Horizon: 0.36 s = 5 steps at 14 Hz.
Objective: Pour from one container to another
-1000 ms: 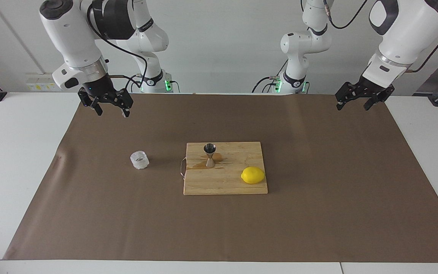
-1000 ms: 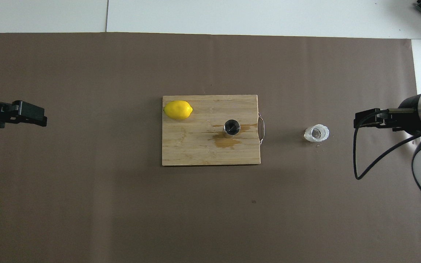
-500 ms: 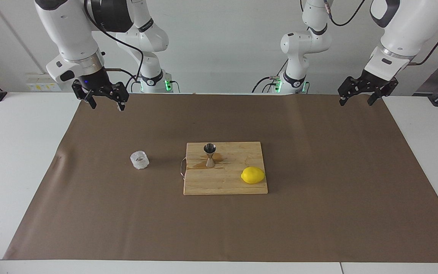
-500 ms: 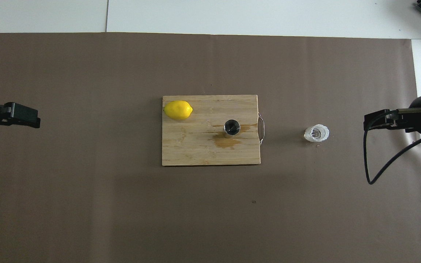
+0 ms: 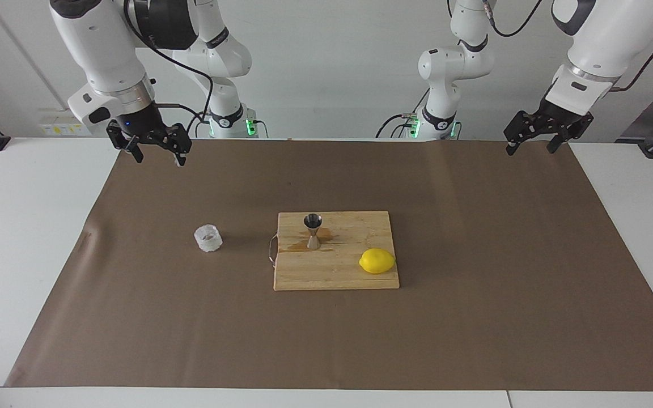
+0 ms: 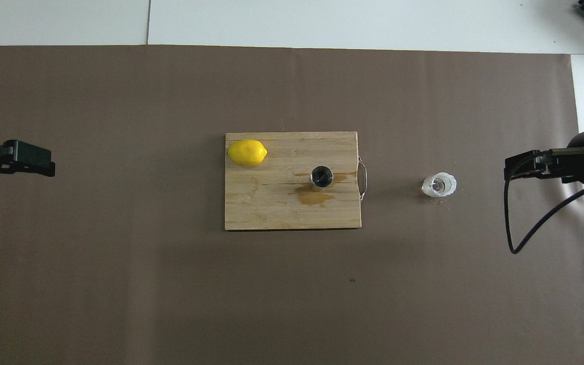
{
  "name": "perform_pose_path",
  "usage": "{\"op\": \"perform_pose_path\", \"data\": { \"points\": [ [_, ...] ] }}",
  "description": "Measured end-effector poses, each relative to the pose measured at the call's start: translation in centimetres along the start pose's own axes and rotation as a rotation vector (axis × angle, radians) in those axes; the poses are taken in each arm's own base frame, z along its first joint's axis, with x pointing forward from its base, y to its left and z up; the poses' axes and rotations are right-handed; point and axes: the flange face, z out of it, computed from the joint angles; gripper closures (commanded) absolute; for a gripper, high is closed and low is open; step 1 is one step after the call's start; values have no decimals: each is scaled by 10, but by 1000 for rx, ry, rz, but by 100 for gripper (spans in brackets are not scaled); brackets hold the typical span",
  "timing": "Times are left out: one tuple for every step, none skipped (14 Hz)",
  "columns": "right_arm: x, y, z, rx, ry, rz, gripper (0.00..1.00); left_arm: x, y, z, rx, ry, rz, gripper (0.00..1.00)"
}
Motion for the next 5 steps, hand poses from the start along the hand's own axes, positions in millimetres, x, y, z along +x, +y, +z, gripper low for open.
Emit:
{"op": "perform_pose_path", "data": {
  "points": [
    [0,0,0,0,0,0,0,0,2,0,0,0,3,0],
    [0,0,0,0,0,0,0,0,4,0,0,0,7,0],
    [0,0,0,0,0,0,0,0,5,0,0,0,9,0],
    [0,0,0,0,0,0,0,-1,6,0,0,0,10,0],
    [0,0,0,0,0,-1,0,-1,6,0,1,-1,12,0]
  ]
}}
